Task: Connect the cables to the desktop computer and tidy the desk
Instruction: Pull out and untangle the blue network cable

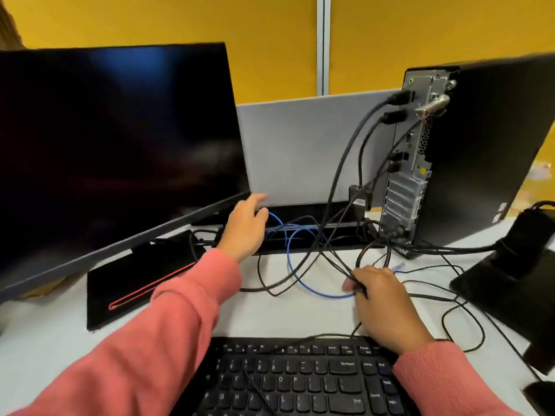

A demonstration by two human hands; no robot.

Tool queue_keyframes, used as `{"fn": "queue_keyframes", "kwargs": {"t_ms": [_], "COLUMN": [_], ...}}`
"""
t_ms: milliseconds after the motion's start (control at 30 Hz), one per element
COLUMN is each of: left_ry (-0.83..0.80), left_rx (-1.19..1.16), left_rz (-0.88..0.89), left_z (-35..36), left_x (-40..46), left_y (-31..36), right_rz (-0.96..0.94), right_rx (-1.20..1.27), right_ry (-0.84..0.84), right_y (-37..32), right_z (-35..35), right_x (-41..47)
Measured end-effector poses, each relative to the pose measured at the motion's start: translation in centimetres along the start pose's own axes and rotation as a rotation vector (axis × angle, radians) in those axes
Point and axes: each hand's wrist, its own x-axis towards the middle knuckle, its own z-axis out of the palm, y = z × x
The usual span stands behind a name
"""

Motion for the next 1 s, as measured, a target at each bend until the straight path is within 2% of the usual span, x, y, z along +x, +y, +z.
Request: {"fn": "queue_keyframes", "kwargs": {"t_ms": [67,133,267,333,400,467,600,667,833,1000], "left_ry": [-0.157,-0.211,-0.16,-0.011,0.144,0.177,-0.093,-0.112,-0.03,0.197], "left_rx": [0.062,0.119,0.221,0.209,0.112,0.004,-0.179,-0.339,-0.815,-1.299], "left_rz": [-0.072,-0.089,-0.058,-0.036,-0.016,-0.025,-0.125,-0.158,-0.224,-0.289], "left_z": [1.4,2.9,5.5,6.6,6.9,6.4,5.8,6.0,6.2,3.6], "left_x": [0.8,1.3,0.7,-0.3,-1.0,-0.7,0.4,0.5,-1.6,-3.3], "left_y": [-0.6,-1.6,-3.7,-4.5,-4.4,-4.2,-3.2,-2.3,-1.1,-1.5], "right_rz": [-0.003,-0.01,-0.001,0.0,0.003,0.004,0.012,0.016,0.013,0.006], "right_rx": [-0.013,-0.01,-0.046,-0.043,-0.04,-0.045,-0.04,-0.04,-0.02,0.077], "right_ry": [-0.002,-0.008,-0.034,-0.039,-0.045,-0.055,-0.059,-0.06,-0.05,-0.021], "right_y": [0.1,0.1,0.2,0.1,0.0,-0.2,-0.5,-0.6,-0.8,-1.0], "right_z": [0.1,0.1,0.1,0.1,-0.1,-0.1,-0.1,-0.3,-0.6,-0.9], "right_x": [0.1,0.0,-0.1,-0.1,0.0,0.1,0.1,0.0,-0.4,-0.5]}}
